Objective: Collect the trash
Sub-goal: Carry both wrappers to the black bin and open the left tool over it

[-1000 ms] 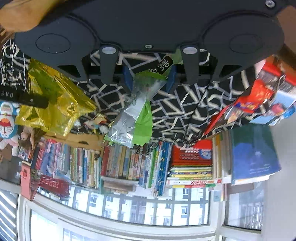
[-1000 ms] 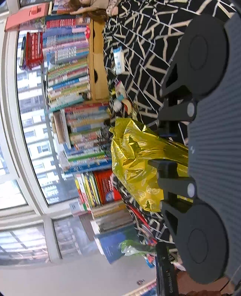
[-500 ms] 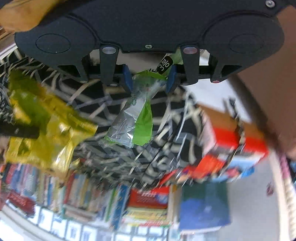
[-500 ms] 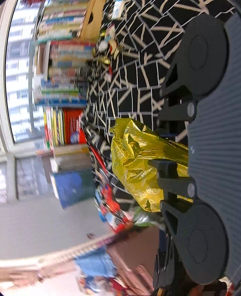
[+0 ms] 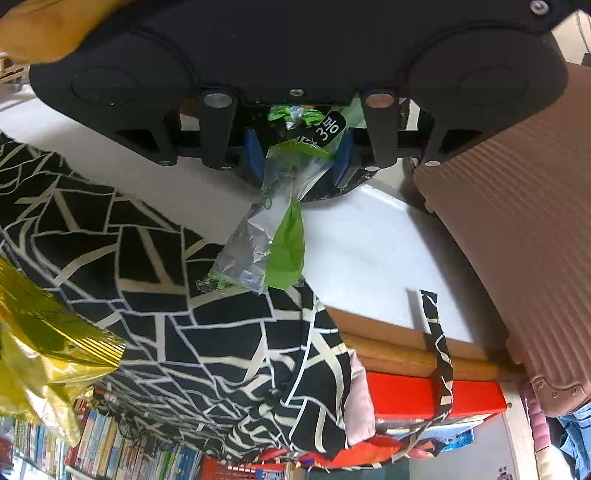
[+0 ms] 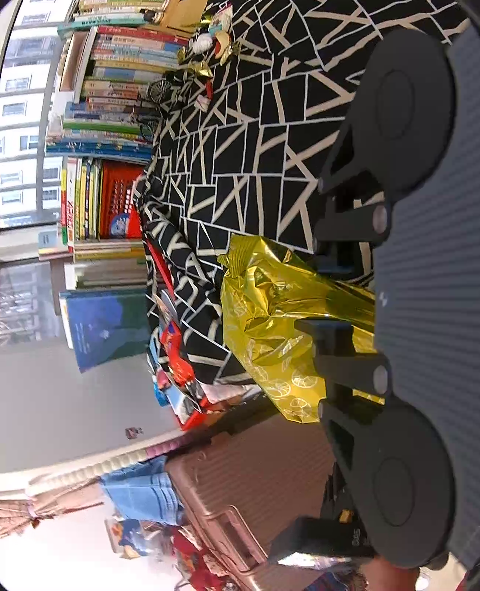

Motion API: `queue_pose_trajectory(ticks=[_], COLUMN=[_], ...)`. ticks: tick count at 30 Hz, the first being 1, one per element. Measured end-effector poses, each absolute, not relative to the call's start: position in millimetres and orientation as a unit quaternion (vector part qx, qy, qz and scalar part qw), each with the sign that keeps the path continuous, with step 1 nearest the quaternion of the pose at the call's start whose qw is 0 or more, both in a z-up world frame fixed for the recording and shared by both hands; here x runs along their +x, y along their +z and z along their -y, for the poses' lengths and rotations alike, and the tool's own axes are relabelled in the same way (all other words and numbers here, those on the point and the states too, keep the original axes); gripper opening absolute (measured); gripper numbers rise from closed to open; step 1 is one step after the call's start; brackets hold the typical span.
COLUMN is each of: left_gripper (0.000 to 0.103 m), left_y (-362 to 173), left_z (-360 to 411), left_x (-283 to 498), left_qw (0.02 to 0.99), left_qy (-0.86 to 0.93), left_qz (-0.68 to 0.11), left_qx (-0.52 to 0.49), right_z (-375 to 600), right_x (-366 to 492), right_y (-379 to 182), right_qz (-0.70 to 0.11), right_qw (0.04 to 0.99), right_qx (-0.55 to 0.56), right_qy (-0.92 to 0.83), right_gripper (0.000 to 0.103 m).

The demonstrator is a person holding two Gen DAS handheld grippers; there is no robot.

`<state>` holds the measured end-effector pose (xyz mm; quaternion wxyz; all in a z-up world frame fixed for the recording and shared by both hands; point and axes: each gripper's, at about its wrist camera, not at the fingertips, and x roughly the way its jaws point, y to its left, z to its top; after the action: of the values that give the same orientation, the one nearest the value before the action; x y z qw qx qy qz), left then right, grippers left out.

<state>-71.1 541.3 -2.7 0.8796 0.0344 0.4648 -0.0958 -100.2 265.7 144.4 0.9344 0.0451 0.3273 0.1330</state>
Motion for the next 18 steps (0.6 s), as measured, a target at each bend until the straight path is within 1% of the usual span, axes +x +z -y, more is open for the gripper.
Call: queue_pose_trajectory(ticks=[4, 6, 11, 13, 14, 15, 16, 18], left_gripper=[0.044, 0.048, 0.051, 0.053, 0.061, 0.074, 0.078, 0.078], left_y=[-3.6, -0.2, 14.2, 20.8, 25.2, 28.4, 32.8, 38.8], left_z=[-541.7, -545.1, -554.7, -562.3, -566.5, -570.8, -575.0, -579.1], left_x=[-64.7, -63.6, -64.8, -67.4, -69.6, -71.6, -75.7, -81.8], left_qw=[0.88, 0.882, 0.888, 0.891, 0.893, 0.895, 0.899, 0.904], left_qy=[-0.09, -0.088, -0.071, -0.061, -0.062, -0.067, -0.071, -0.067], left_qz=[-0.463, -0.462, -0.453, -0.448, -0.446, -0.441, -0.431, -0.421], left_qx=[0.048, 0.04, 0.033, 0.019, 0.007, -0.004, -0.017, -0.017], right_z=[-271.0, -274.6, -285.5, -295.0, -301.4, -307.8, -313.4, -324.6], right_x=[-97.4, -96.6, -96.6, -94.9, -94.5, -94.1, -93.7, -92.5], right_y=[142.1, 142.1, 142.6, 138.5, 135.1, 131.3, 127.1, 116.9], right_qz=[-0.333, -0.333, -0.331, -0.336, -0.338, -0.34, -0.344, -0.357], right_qw=[0.932, 0.931, 0.931, 0.93, 0.93, 0.93, 0.928, 0.923], right_qx=[0.041, 0.038, 0.028, 0.009, -0.007, -0.021, -0.031, -0.038], right_qy=[0.14, 0.143, 0.152, 0.148, 0.142, 0.137, 0.137, 0.14], right_gripper=[0.027, 0.027, 0.027, 0.027, 0.027, 0.027, 0.027, 0.027])
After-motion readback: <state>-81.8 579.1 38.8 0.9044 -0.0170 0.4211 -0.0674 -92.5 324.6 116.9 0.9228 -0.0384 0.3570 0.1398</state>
